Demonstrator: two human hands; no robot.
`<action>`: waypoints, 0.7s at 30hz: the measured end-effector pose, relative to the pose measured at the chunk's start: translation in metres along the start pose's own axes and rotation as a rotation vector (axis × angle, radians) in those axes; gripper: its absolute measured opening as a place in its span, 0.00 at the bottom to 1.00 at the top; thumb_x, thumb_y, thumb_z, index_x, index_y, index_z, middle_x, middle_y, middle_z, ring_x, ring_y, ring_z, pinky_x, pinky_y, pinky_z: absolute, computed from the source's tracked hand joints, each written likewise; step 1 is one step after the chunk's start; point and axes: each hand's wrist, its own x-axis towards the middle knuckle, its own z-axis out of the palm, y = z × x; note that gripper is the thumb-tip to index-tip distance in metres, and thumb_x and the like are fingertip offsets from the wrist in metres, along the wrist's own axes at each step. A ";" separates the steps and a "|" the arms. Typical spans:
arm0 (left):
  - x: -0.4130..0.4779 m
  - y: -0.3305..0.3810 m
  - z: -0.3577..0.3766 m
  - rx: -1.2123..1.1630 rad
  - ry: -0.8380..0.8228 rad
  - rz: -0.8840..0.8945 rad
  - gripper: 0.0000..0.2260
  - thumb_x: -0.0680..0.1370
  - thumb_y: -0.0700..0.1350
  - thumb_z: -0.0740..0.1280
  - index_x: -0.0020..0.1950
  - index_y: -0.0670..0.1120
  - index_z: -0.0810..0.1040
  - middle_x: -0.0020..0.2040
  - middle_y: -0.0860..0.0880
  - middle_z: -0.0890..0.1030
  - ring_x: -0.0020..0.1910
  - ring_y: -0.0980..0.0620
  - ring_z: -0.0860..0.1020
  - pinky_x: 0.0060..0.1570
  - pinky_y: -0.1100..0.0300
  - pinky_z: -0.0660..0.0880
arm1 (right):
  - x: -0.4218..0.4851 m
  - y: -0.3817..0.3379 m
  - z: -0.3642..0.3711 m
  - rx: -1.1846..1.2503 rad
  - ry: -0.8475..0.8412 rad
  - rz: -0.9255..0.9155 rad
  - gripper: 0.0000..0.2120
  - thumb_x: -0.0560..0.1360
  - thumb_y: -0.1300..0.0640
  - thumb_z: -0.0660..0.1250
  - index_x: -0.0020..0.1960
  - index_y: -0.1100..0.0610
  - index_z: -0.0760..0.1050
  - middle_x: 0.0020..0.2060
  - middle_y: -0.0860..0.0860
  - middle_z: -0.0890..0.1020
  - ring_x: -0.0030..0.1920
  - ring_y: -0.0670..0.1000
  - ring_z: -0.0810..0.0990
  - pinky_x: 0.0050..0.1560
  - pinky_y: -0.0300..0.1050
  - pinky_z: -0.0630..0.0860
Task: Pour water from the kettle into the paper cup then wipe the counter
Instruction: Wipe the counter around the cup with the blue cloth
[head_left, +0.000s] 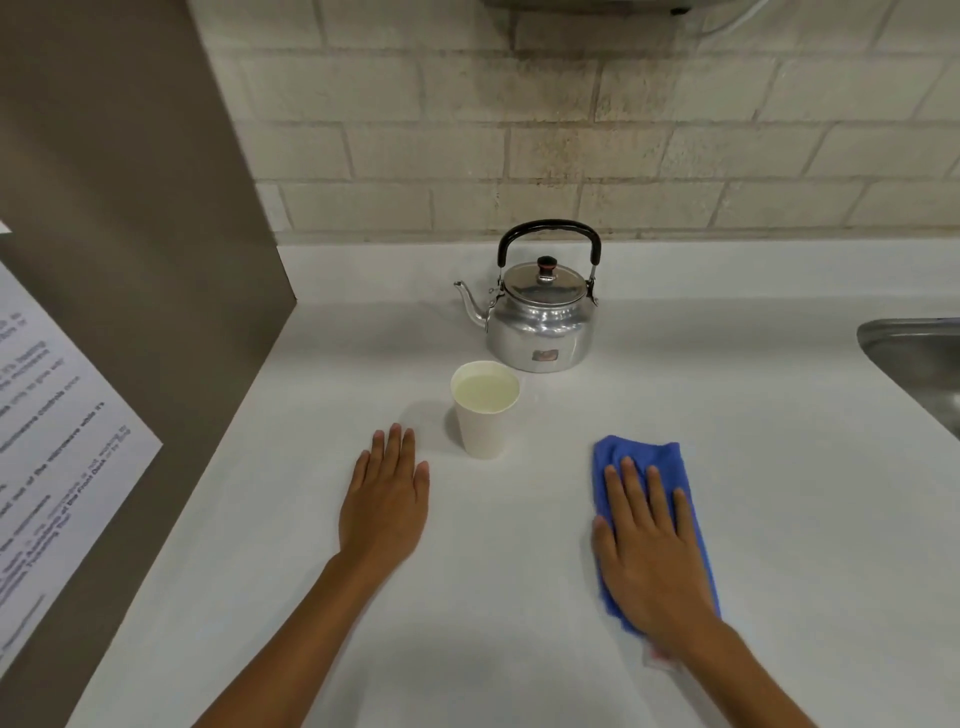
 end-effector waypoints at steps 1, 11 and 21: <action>0.001 -0.001 0.000 0.003 -0.009 0.002 0.23 0.81 0.50 0.42 0.75 0.45 0.42 0.77 0.47 0.45 0.76 0.50 0.43 0.73 0.57 0.41 | -0.008 -0.014 0.001 0.001 0.002 0.004 0.36 0.77 0.46 0.30 0.68 0.62 0.67 0.69 0.58 0.70 0.68 0.63 0.67 0.71 0.60 0.59; 0.003 -0.019 -0.027 -0.031 -0.044 -0.033 0.25 0.81 0.51 0.45 0.75 0.44 0.42 0.78 0.47 0.45 0.76 0.50 0.43 0.73 0.58 0.41 | -0.037 -0.151 0.005 0.083 -0.084 -0.146 0.27 0.78 0.51 0.34 0.73 0.60 0.53 0.69 0.55 0.69 0.70 0.59 0.65 0.67 0.55 0.39; -0.018 -0.046 -0.049 -0.244 0.035 -0.169 0.22 0.82 0.48 0.45 0.75 0.45 0.47 0.77 0.48 0.50 0.76 0.53 0.46 0.73 0.59 0.43 | 0.043 -0.226 0.017 0.090 -0.224 -0.392 0.42 0.76 0.43 0.56 0.73 0.60 0.32 0.75 0.58 0.35 0.73 0.59 0.32 0.73 0.55 0.33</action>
